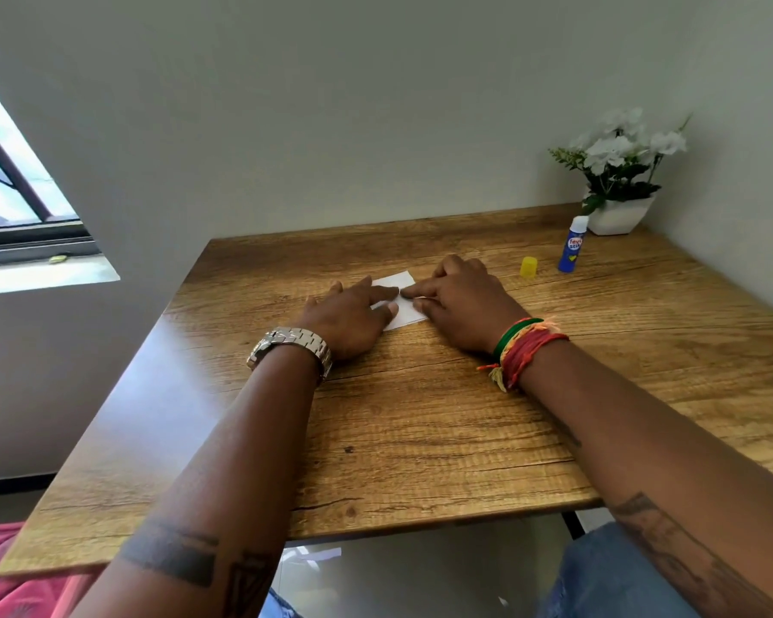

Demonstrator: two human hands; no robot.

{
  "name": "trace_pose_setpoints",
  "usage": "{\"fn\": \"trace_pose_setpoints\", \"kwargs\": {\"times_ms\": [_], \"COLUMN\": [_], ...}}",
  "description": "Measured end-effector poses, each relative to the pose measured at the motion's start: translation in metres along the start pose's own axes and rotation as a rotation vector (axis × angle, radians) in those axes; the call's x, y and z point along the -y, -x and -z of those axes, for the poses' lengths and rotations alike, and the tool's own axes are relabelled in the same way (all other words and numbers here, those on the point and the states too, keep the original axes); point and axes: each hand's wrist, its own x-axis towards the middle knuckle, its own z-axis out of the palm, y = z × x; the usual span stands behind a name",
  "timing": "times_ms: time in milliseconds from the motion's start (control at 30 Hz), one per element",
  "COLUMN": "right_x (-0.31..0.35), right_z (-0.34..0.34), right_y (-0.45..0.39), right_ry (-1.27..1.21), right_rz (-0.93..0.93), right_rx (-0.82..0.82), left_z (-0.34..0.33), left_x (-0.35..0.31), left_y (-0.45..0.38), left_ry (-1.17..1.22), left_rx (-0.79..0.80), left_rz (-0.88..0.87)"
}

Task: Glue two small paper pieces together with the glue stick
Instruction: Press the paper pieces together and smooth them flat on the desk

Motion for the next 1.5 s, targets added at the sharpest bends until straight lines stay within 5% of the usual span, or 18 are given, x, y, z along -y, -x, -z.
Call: {"fn": "trace_pose_setpoints", "kwargs": {"times_ms": [133, 667, 867, 1500], "right_x": [0.001, 0.021, -0.001, -0.003], "right_z": [0.001, 0.002, -0.002, -0.008], "right_y": [-0.001, -0.031, -0.021, -0.015], "right_ry": [0.026, 0.251, 0.059, 0.145], "right_rz": [-0.02, -0.156, -0.083, -0.128], "right_rx": [0.002, 0.199, -0.019, 0.128], "left_z": [-0.011, -0.01, -0.009, -0.009], "left_x": [-0.01, -0.006, -0.007, -0.004], "left_y": [-0.005, -0.007, -0.007, -0.004], "left_ry": [-0.03, -0.132, -0.12, -0.122], "left_rx": [-0.154, -0.022, -0.006, 0.044], "left_rz": [0.031, 0.036, 0.042, 0.052]}}
